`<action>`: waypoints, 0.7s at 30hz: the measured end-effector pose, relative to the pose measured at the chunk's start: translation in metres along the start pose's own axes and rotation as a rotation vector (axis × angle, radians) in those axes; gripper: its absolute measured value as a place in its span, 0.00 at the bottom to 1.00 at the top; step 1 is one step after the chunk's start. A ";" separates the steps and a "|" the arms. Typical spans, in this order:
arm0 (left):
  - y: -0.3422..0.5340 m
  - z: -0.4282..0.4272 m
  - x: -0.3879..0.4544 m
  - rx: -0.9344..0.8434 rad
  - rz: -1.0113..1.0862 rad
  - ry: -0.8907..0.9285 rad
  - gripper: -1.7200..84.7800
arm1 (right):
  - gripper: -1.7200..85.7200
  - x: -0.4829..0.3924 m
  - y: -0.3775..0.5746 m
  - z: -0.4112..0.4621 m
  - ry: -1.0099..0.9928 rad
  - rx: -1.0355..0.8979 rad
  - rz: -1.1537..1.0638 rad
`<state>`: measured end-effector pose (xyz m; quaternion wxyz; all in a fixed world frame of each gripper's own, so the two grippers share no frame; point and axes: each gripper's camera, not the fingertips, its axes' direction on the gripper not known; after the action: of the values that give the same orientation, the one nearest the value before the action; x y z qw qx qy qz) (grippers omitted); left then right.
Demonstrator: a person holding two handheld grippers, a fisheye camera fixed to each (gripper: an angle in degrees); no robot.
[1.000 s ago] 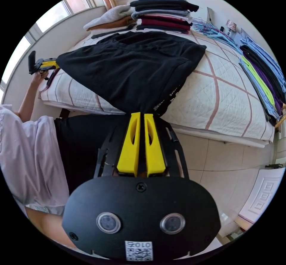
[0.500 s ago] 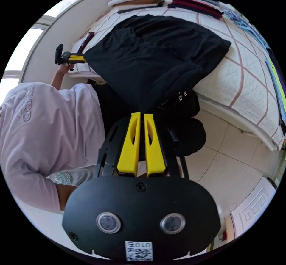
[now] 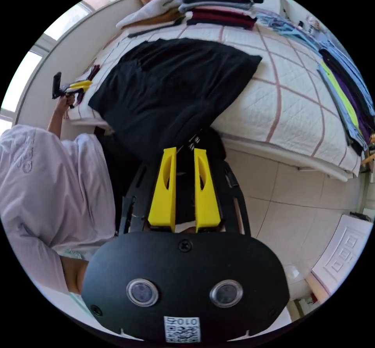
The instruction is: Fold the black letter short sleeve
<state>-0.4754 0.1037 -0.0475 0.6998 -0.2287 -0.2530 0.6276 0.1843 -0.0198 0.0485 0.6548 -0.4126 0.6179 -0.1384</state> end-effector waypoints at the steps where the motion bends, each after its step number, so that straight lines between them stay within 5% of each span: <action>1: -0.017 0.008 -0.004 0.034 0.018 -0.004 0.13 | 0.10 0.006 -0.013 -0.008 0.019 0.069 0.020; 6: -0.087 0.063 -0.025 0.040 0.073 -0.015 0.15 | 0.13 0.012 -0.076 -0.024 0.078 0.271 0.027; 12: -0.111 0.106 -0.127 0.042 -0.269 -0.073 0.16 | 0.15 0.050 -0.140 -0.016 0.219 0.319 0.134; 21: -0.115 0.157 -0.191 -0.006 -0.385 0.027 0.15 | 0.14 0.143 -0.178 0.031 -0.004 0.255 0.322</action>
<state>-0.5046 -0.0977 0.1336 0.8096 -0.1867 -0.2845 0.4784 0.2997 -0.2181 0.0722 0.7165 -0.2226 0.6523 -0.1081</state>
